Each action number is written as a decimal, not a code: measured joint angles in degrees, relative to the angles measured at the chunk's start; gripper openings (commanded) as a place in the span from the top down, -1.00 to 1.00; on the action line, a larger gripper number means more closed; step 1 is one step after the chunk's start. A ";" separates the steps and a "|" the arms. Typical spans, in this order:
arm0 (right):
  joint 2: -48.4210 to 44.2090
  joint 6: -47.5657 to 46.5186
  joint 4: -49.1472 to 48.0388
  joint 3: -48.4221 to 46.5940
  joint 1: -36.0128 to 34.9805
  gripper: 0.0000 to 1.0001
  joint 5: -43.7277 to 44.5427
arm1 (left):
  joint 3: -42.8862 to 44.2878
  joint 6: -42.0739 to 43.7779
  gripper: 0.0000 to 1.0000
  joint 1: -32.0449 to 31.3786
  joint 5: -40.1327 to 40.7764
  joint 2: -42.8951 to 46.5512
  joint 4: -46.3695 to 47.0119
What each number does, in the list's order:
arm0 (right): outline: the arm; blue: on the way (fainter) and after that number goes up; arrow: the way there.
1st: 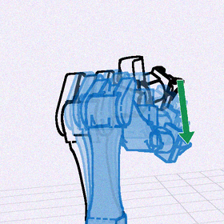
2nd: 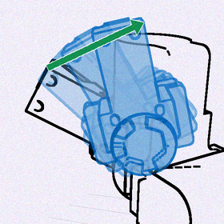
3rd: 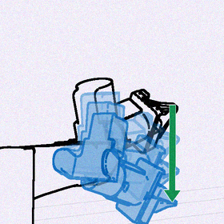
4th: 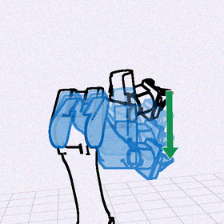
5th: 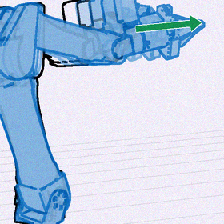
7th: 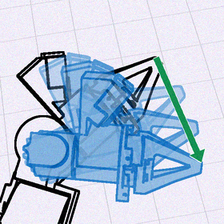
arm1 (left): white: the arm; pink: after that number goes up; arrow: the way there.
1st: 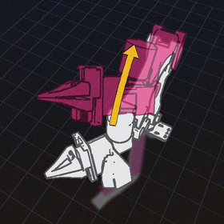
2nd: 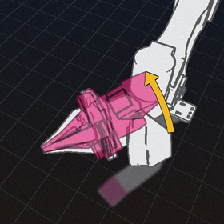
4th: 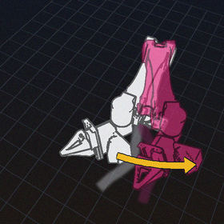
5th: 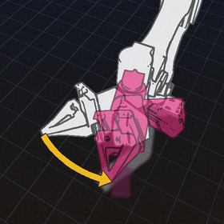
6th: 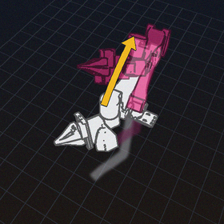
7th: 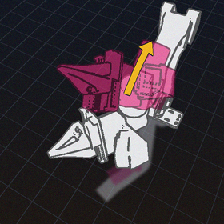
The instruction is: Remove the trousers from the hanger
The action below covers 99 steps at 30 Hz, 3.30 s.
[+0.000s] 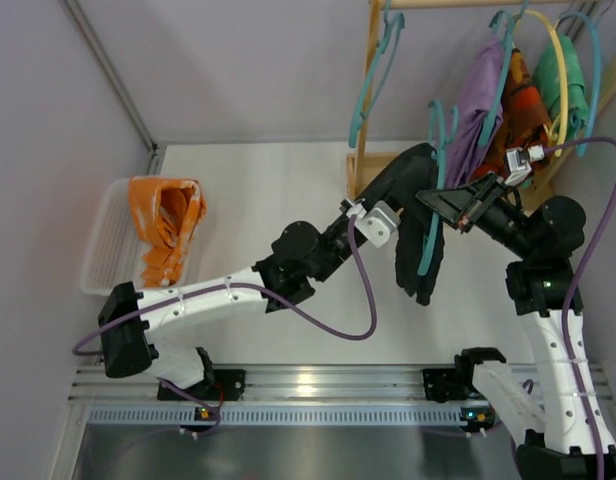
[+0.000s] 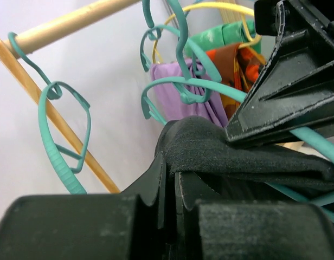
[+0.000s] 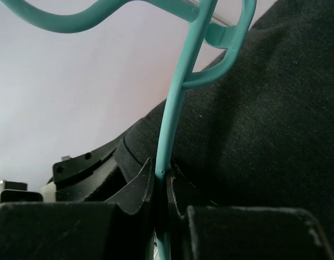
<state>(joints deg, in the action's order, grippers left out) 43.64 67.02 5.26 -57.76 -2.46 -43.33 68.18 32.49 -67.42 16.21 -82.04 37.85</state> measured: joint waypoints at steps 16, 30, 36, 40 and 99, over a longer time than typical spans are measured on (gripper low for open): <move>-0.48 -4.28 -2.03 8.76 0.94 1.00 -2.89 | 12.04 2.56 1.00 -0.02 3.58 0.13 -17.92; 0.66 -11.56 0.57 12.13 1.14 1.00 -3.28 | 21.94 9.25 1.00 0.09 7.91 3.21 -17.77; 1.95 -14.23 4.07 13.11 1.25 1.00 -2.05 | 23.87 8.63 1.00 4.52 9.55 7.65 -15.69; 1.97 -16.09 5.66 13.11 1.25 1.00 -1.70 | 24.09 6.19 1.00 10.54 11.39 11.19 -14.95; 5.77 -20.85 11.10 8.83 1.25 1.00 -0.39 | -18.97 -5.31 1.00 82.75 18.45 23.19 -26.27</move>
<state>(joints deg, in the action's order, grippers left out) 49.41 46.17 16.36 -48.93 -1.21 -43.72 49.21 27.18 15.33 34.65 -58.85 11.57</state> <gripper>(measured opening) 0.055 0.060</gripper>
